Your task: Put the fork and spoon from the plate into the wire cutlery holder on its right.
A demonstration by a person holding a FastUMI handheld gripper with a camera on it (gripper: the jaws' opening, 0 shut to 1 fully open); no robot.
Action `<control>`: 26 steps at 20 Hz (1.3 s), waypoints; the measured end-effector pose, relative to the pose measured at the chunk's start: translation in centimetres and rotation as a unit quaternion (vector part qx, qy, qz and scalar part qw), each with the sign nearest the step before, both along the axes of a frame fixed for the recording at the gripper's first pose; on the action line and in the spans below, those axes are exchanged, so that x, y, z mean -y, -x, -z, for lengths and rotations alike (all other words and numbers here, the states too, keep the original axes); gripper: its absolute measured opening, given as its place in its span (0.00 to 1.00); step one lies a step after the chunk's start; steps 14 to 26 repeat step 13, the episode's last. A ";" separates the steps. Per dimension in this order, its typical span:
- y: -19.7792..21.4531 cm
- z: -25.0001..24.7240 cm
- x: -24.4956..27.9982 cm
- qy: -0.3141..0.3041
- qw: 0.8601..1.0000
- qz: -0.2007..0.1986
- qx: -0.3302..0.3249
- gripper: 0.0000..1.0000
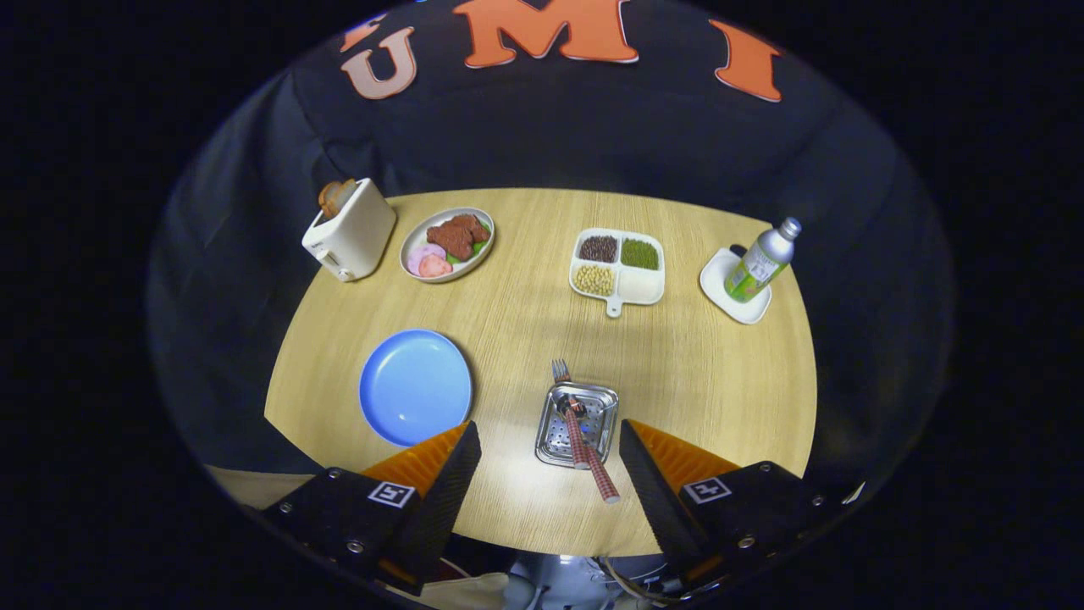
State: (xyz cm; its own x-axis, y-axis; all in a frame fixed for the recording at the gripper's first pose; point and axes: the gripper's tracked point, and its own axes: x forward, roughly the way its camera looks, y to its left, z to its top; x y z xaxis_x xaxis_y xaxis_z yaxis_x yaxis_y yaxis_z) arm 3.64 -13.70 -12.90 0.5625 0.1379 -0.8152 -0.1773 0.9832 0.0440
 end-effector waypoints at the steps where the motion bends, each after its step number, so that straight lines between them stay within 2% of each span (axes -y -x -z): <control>1: -0.2 -1.5 -0.1 -0.003 1.000 0.003 0.027 0.99; 6: -0.8 -8.9 1.4 -0.006 0.985 0.040 0.169 0.99; 13: 1.2 -16.6 4.7 -0.017 0.935 0.111 0.338 0.98; 26: 1.2 -16.6 4.7 -0.017 0.935 0.111 0.338 0.98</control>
